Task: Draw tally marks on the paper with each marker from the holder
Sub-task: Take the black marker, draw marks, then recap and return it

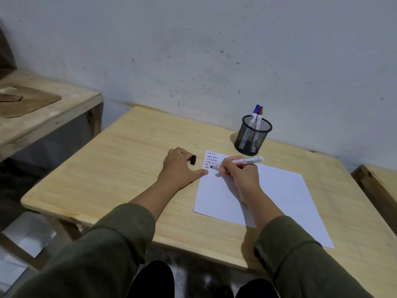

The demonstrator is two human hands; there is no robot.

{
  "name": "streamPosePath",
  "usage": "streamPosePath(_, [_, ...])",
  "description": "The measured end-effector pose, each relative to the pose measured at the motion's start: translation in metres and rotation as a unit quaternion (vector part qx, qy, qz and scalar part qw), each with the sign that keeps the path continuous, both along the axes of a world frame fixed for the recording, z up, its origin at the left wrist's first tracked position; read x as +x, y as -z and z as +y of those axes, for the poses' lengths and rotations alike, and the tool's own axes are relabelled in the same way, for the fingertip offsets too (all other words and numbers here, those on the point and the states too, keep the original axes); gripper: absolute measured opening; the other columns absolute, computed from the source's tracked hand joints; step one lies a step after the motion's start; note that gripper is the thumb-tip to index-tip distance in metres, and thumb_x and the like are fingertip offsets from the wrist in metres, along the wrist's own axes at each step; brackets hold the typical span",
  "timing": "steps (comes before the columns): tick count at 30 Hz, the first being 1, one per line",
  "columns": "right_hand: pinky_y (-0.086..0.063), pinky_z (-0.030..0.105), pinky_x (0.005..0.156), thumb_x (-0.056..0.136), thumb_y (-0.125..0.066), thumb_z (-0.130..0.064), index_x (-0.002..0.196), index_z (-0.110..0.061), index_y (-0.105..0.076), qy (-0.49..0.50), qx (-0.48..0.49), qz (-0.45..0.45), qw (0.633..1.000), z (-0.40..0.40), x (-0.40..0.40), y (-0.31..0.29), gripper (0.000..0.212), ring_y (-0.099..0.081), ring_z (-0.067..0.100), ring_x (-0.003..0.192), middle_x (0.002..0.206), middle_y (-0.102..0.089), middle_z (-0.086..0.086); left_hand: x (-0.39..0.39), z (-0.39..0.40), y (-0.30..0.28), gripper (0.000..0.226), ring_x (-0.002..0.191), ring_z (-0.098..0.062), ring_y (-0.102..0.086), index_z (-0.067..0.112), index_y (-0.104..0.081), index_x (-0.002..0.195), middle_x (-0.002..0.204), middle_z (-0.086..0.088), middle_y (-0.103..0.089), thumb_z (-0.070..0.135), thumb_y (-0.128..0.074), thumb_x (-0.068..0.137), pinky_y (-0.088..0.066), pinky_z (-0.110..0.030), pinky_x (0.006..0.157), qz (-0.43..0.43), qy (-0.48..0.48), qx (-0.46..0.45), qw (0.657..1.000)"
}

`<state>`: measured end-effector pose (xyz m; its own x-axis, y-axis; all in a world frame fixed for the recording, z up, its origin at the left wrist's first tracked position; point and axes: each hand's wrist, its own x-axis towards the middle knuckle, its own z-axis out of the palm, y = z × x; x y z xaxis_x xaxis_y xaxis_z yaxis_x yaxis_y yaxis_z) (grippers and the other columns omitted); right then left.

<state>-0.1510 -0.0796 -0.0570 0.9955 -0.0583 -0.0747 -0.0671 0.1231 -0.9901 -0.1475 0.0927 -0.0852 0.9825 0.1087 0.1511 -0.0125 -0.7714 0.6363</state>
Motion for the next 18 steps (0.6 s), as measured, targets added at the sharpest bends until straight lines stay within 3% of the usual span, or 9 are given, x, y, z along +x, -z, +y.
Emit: streamPosePath(18, [-0.055,0.021,0.057,0.081,-0.065,0.001,0.078,-0.001,-0.066,0.008,-0.004,-0.01,1.0,-0.0032,0.0033,0.0033,0.004,-0.069,0.015,0.063,0.065,-0.067,0.01,-0.001,-0.001,-0.0001,0.047,0.114,-0.019,-0.042,0.02,-0.06,0.092,0.112,0.001,-0.053,0.055,-0.072,0.065,-0.04,-0.032,0.095,-0.002,-0.006,-0.006,1.0])
